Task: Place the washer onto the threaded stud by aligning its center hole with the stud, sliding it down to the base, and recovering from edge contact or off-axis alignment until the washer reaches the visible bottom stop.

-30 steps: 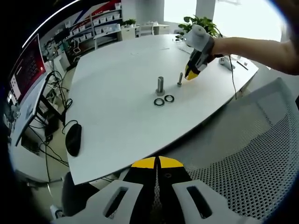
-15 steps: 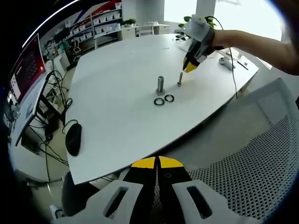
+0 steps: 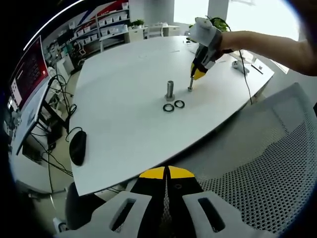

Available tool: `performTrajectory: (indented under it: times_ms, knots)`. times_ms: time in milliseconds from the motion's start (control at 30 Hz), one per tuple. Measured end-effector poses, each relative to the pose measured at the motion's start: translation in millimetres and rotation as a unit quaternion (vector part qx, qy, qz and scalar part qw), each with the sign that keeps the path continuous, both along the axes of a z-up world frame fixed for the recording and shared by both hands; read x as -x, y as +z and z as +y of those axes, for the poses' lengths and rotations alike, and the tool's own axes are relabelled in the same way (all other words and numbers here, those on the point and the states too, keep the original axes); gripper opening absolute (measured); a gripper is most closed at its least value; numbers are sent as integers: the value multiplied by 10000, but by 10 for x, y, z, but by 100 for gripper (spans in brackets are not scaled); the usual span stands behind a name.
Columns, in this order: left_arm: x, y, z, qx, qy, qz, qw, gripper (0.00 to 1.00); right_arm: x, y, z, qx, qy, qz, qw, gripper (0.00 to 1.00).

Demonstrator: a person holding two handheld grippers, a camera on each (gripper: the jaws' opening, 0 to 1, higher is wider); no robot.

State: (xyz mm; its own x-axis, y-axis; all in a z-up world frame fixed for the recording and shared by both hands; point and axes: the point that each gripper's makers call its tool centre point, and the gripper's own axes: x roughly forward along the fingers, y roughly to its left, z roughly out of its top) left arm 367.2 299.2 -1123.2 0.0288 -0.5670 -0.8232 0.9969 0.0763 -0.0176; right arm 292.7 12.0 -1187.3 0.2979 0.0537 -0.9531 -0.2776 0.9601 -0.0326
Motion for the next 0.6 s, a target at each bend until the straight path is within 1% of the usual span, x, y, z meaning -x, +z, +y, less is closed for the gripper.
performTrajectory:
  times_ms: [33, 200, 300, 467, 567, 600]
  knots:
    - [0, 0, -1, -3, 2, 1, 10000, 0, -16, -41, -19, -13, 4, 27, 10000, 14]
    - [-5, -4, 4, -3, 8, 3, 10000, 0, -19, -116, 13, 0, 80, 105, 9999, 14]
    - [-6, -10, 8, -8, 9, 6, 10000, 0, -22, -218, 4, -1, 82, 168, 9998, 14]
    - [-7, -15, 8, -37, 13, 9, 10000, 0, -14, -335, 3, -30, -6, 155, 9999, 14]
    - [-9, -19, 15, -41, 14, 9, 10000, 0, 3, -355, 25, -26, -16, 140, 9999, 15]
    - [-3, -16, 15, -39, 10, 9, 10000, 0, -10, -371, 29, -45, 43, 75, 10000, 15]
